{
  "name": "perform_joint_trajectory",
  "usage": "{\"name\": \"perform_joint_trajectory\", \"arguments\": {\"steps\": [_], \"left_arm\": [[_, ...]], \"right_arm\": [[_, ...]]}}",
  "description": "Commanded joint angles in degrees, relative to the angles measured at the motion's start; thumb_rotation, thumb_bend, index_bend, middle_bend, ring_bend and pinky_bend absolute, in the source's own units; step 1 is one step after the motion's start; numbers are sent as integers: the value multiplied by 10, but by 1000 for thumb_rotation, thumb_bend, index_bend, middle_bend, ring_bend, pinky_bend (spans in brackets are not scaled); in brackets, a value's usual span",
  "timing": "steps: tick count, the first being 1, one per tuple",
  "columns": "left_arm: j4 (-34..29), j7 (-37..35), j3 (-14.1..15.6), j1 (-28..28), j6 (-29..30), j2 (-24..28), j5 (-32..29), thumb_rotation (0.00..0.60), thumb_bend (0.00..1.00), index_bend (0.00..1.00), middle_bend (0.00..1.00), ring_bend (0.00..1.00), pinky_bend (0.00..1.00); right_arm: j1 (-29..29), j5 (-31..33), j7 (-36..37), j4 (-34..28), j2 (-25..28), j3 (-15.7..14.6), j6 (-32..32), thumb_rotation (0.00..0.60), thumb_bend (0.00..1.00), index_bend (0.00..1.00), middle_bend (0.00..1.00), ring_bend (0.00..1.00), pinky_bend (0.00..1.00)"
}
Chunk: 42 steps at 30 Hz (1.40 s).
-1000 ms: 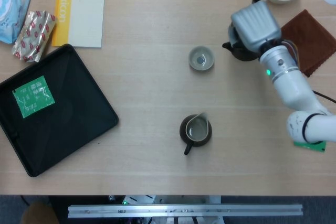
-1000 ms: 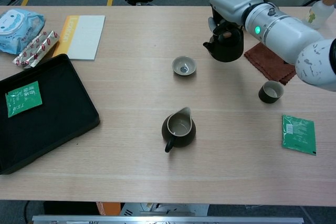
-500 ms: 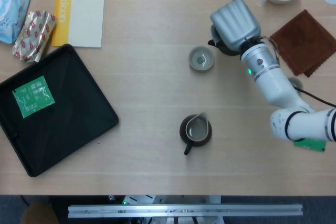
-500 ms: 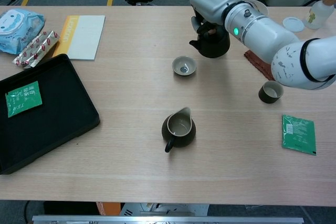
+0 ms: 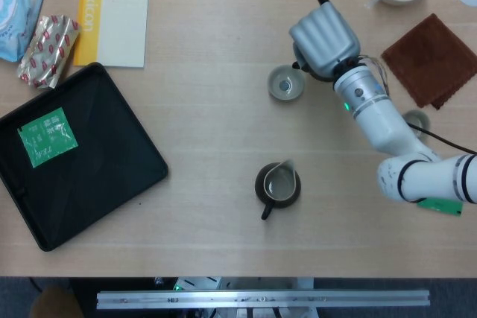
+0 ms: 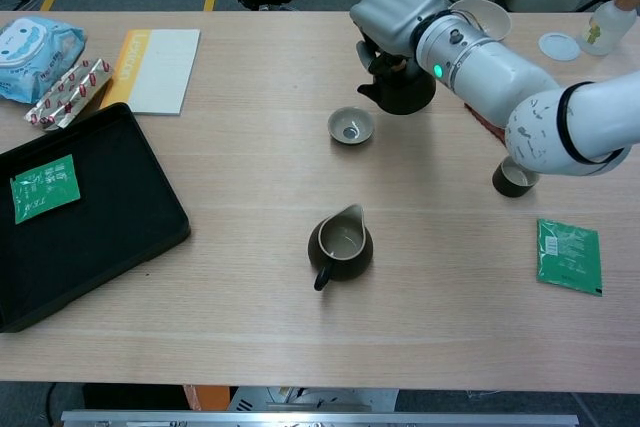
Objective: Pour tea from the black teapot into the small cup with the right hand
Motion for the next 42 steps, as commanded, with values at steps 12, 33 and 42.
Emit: {"name": "perform_joint_trajectory", "arguments": {"steps": [12, 33, 42], "left_arm": [[5, -4, 0, 4, 2, -1, -3, 600, 392, 146, 192, 137, 130], [17, -15, 0, 9, 4, -7, -4, 600, 392, 146, 192, 138, 130], [22, -19, 0, 10, 4, -8, -4, 600, 392, 146, 192, 137, 130]], "right_arm": [[24, 11, -58, -1, -14, -9, 0, 373, 665, 1000, 879, 843, 287], [51, 41, -140, 2, -27, -28, 9, 373, 665, 1000, 879, 843, 287], [55, 47, -153, 1, -30, -30, 16, 373, 665, 1000, 879, 843, 287]]}}
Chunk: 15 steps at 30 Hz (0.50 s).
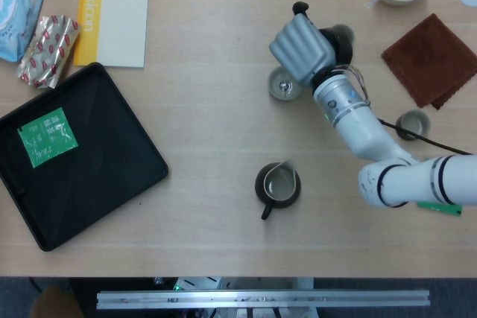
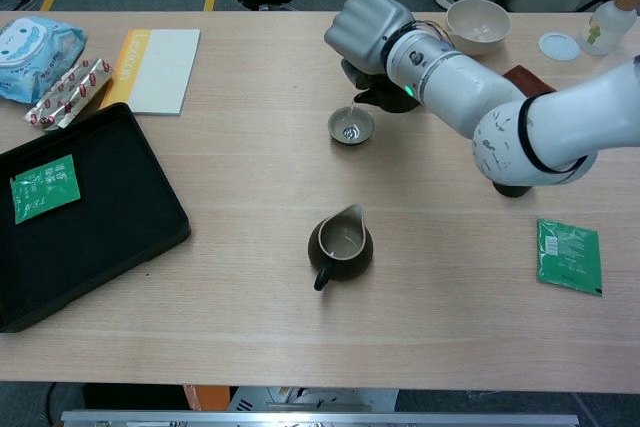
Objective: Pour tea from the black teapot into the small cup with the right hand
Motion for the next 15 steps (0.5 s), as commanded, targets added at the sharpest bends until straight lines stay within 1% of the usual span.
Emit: {"name": "perform_joint_trajectory", "arguments": {"steps": [1, 10, 15], "left_arm": [[1, -1, 0, 0, 0, 0, 0, 600, 392, 146, 192, 138, 130], [5, -4, -1, 0, -1, -2, 0, 600, 392, 146, 192, 138, 130], [6, -5, -2, 0, -1, -2, -1, 600, 392, 146, 192, 138, 130]], "right_arm": [[1, 1, -4, 1, -1, -1, 2, 372, 665, 1000, 879, 843, 287], [6, 8, -23, 1, -3, -3, 9, 377, 665, 1000, 879, 843, 287], [3, 7, -13, 1, -4, 0, 9, 375, 665, 1000, 879, 842, 287]]}}
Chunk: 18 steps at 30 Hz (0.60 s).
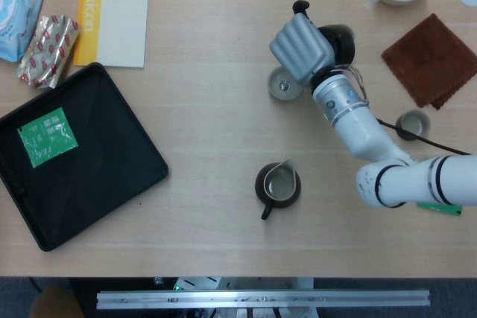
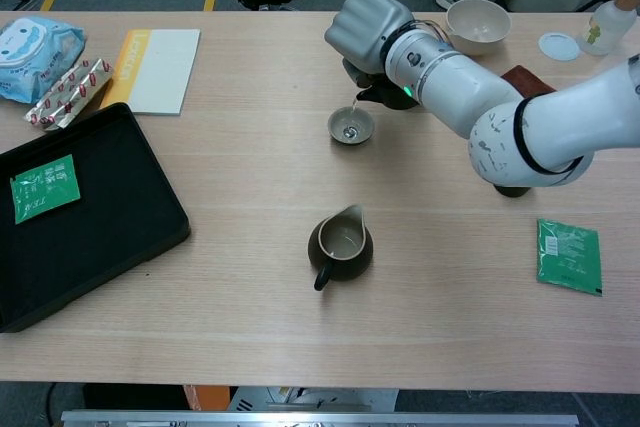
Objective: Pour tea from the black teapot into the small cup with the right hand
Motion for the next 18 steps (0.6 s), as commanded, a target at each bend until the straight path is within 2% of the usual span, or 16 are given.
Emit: {"name": "perform_joint_trajectory", "arguments": {"steps": [1, 18], "left_arm": [[0, 0, 0, 0, 0, 0, 0, 600, 392, 146, 192, 138, 130], [-1, 2, 0, 2, 1, 3, -1, 600, 392, 146, 192, 138, 130]], "right_arm": [[-3, -1, 7, 1, -1, 2, -1, 377, 665, 1000, 879, 842, 287], [-44, -43, 95, 7, -8, 15, 9, 402, 654, 1000, 874, 840, 287]]}}
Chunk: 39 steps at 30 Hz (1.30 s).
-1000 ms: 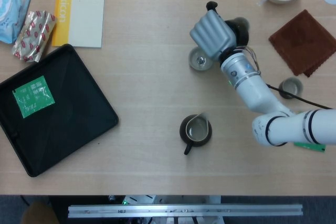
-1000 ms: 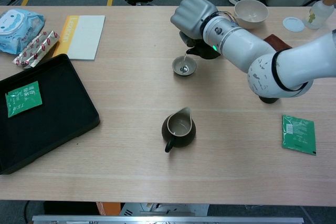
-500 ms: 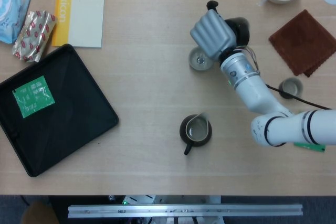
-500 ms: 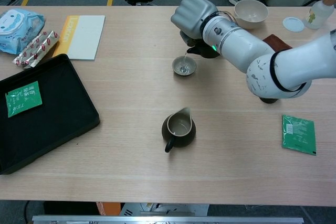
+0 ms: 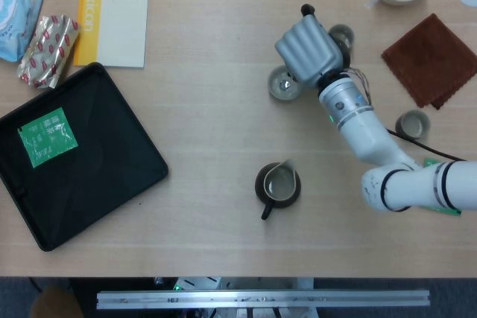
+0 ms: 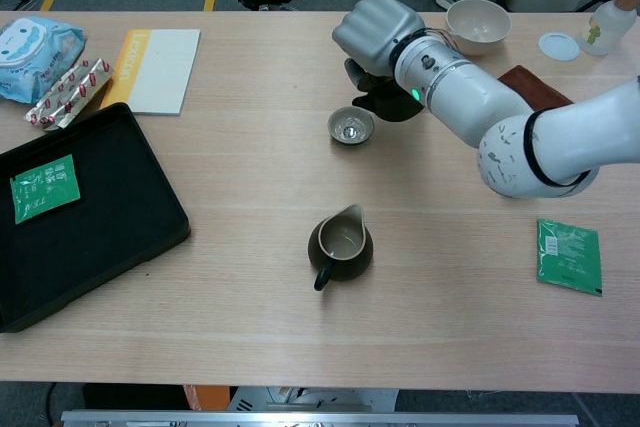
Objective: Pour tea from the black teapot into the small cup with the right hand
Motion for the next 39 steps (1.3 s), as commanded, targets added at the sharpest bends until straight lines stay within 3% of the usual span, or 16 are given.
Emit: {"name": "perform_joint_trajectory", "arguments": {"steps": [1, 7, 15, 26, 39], "left_arm": [[0, -1, -1, 1, 1, 1, -1, 600, 392, 146, 192, 138, 130], [0, 0, -1, 0, -1, 2, 0, 600, 392, 146, 192, 138, 130], [-6, 7, -2, -2, -4, 5, -1, 600, 392, 146, 192, 138, 130], [-16, 21, -3, -13, -14, 1, 4, 600, 392, 146, 192, 138, 130], [-16, 21, -2, -15, -16, -1, 4, 600, 392, 146, 192, 138, 130]], "right_arm": [[-8, -11, 13, 1, 1, 3, 1, 402, 654, 1000, 873, 840, 287], [-34, -38, 80, -10, 6, 20, 8, 404, 648, 1000, 872, 838, 287], [-74, -95, 154, -83, 56, 20, 22, 403, 645, 1000, 871, 836, 287], [-139, -161, 223, -163, 111, -21, 31, 403, 641, 1000, 852, 813, 287], [-184, -210, 232, -159, 105, -60, 28, 405, 635, 1000, 831, 779, 288]]}}
